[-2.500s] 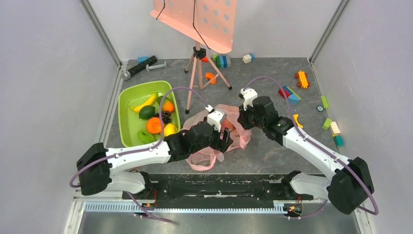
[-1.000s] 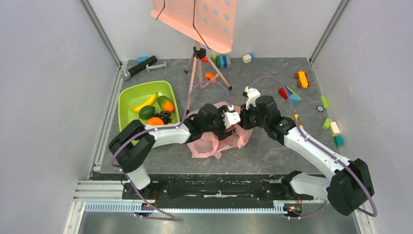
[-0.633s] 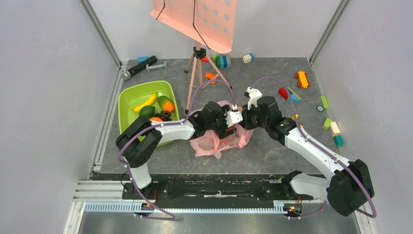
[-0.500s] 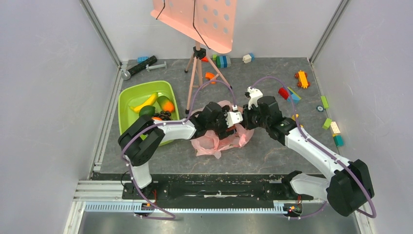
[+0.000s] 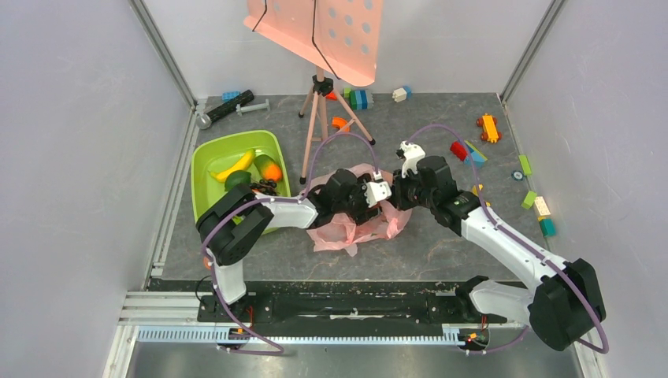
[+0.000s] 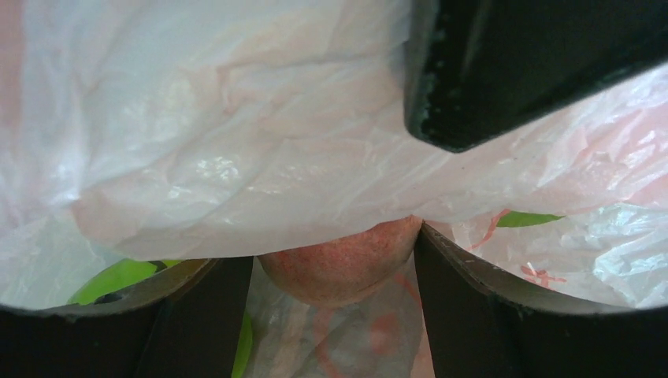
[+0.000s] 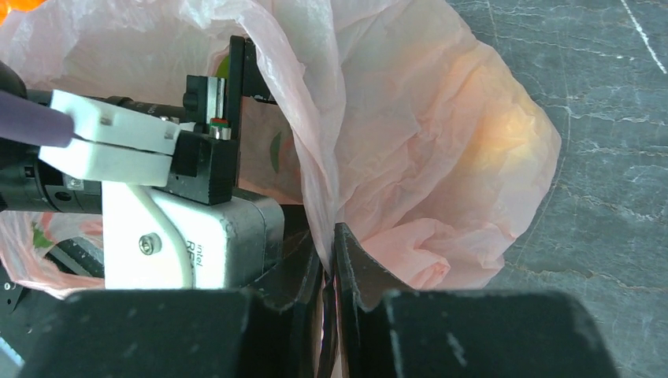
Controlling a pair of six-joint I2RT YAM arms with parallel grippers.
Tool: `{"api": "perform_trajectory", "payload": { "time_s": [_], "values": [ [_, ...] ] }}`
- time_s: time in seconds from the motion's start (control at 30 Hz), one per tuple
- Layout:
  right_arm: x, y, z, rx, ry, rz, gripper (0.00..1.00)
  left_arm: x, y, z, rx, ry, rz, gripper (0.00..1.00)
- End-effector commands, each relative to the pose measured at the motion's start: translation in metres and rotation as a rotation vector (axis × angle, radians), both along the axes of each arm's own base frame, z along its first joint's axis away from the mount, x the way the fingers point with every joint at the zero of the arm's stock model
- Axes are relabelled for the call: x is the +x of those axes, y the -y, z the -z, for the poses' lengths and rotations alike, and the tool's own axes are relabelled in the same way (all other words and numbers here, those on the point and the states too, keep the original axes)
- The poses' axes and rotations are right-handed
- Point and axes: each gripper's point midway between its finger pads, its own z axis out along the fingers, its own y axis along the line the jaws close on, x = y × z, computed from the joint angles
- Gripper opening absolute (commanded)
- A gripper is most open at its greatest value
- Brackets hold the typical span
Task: Take the fake fruits out of the plastic bag
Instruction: Take out the fake fruit from the plastic bag.
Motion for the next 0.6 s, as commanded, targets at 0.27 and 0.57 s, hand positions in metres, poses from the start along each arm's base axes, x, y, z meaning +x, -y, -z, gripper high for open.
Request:
{"api": "perform_trajectory", "payload": {
  "time_s": [0.27,0.57],
  "values": [
    [-0.004,-0.008,-0.01,0.049,0.031,-0.03,0.11,-0.009,0.0,-0.06,-0.172,0.029,-0.031,0.63],
    [0.006,0.001,-0.008,0.018,0.049,0.03,0.11,-0.071,-0.026,-0.073,-0.118,-0.147,0.091,0.64]
  ]
}}
